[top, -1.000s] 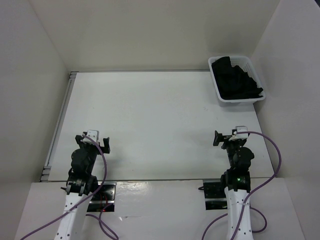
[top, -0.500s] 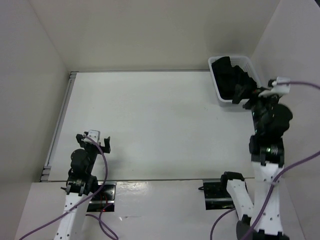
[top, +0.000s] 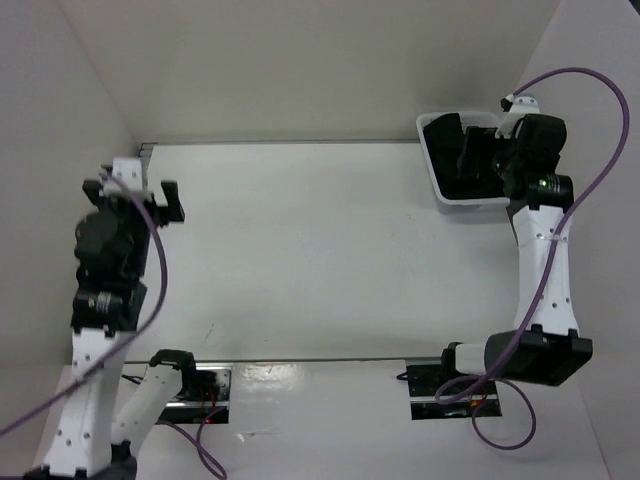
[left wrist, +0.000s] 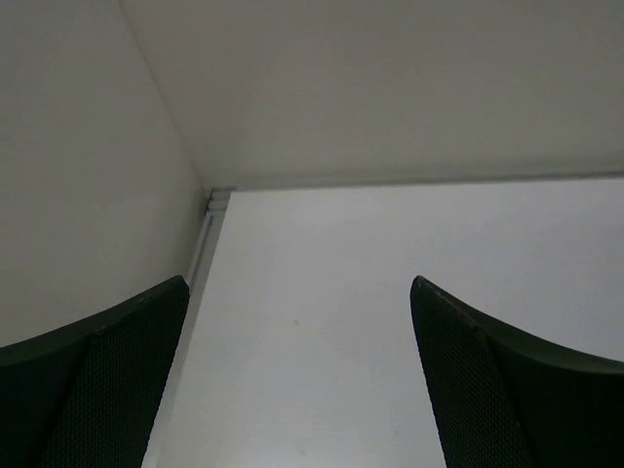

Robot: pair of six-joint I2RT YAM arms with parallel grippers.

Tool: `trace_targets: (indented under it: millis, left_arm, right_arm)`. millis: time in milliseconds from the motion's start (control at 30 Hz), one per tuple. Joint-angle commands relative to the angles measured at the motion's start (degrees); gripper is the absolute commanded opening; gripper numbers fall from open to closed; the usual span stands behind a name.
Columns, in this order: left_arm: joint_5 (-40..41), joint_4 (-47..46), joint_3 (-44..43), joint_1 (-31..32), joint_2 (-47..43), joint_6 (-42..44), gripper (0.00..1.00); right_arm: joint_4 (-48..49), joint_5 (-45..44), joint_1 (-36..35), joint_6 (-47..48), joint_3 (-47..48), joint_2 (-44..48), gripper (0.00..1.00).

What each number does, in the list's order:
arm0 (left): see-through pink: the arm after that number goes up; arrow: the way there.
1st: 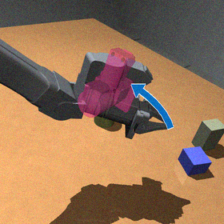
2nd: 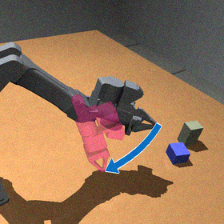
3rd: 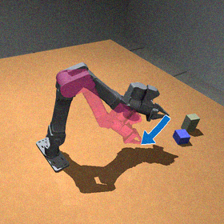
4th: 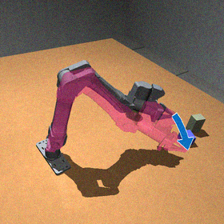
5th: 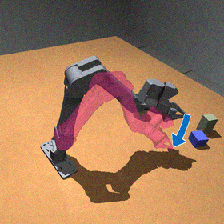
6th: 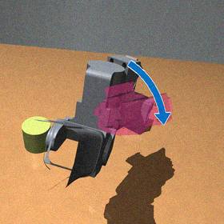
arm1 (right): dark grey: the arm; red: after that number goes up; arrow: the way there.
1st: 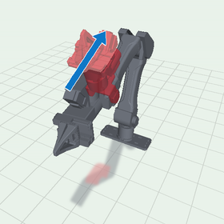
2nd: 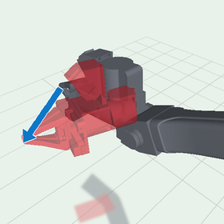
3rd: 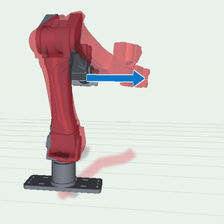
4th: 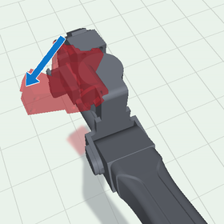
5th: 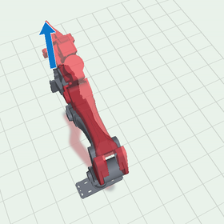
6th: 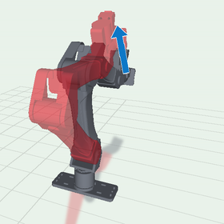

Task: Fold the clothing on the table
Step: Grab the skirt from the pile

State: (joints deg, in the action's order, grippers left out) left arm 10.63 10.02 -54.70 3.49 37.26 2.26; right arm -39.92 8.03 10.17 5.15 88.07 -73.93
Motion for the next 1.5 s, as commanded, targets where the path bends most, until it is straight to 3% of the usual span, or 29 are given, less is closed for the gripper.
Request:
trace_targets:
  millis: [0,67,133,200,233,467,633,1000,1300,1400,1467]
  left_arm:
    - [5.45,18.57,-19.26,0.12,19.36,-4.97,1.0]
    - [2.3,24.14,-32.84,-0.59,26.26,-5.86,1.0]
    - [-3.31,30.48,-38.7,-2.33,33.83,-8.49,1.0]
    - [-14.88,33.47,-41.45,-7.06,37.87,1.21,1.0]
    - [-18.51,33.48,-40.85,-7.96,37.89,1.25,1.0]
    - [-17.57,31.98,-31.18,-14.11,41.57,0.55,1.0]
    - [-20.21,31.99,-28.01,-17.28,42.99,-1.91,1.0]
    - [-17.31,29.62,-20.98,-17.29,37.36,-0.77,1.0]
    - [-20.48,29.62,-16.67,-18.33,34.11,0.9,1.0]
    - [-19.95,29.09,-16.67,-18.34,33.06,0.9,1.0]
    - [-19.95,29.09,-16.67,-18.87,33.06,0.9,1.0]
  right_arm:
    - [-5.95,-2.67,0.37,5.49,8.05,-5.51,0.98]
    - [-6.48,-3.2,0.9,5.49,10.79,-10.51,0.98]
    - [-7.19,-2.58,0.9,5.49,15.27,-14.2,0.98]
    - [-7.8,-2.58,1.43,4.26,20.26,-20.09,0.98]
    - [-8.41,-1.89,1.95,4.26,22.12,-22.11,0.98]
    - [-15.88,0.41,4.85,2.59,41.64,-43.72,0.98]
    - [-13.0,-1.09,4.85,3.11,40.43,-47.79,0.97]
    - [-7.45,-2.31,6.09,3.11,35.59,-55.61,0.92]
    - [-4.38,-4.87,6.09,3.11,35.58,-59.04,0.94]
    - [-5.07,-4.87,5.56,3.11,36.99,-60.8,0.86]
    - [-5.69,-4.17,5.56,3.11,37.87,-61.59,0.59]
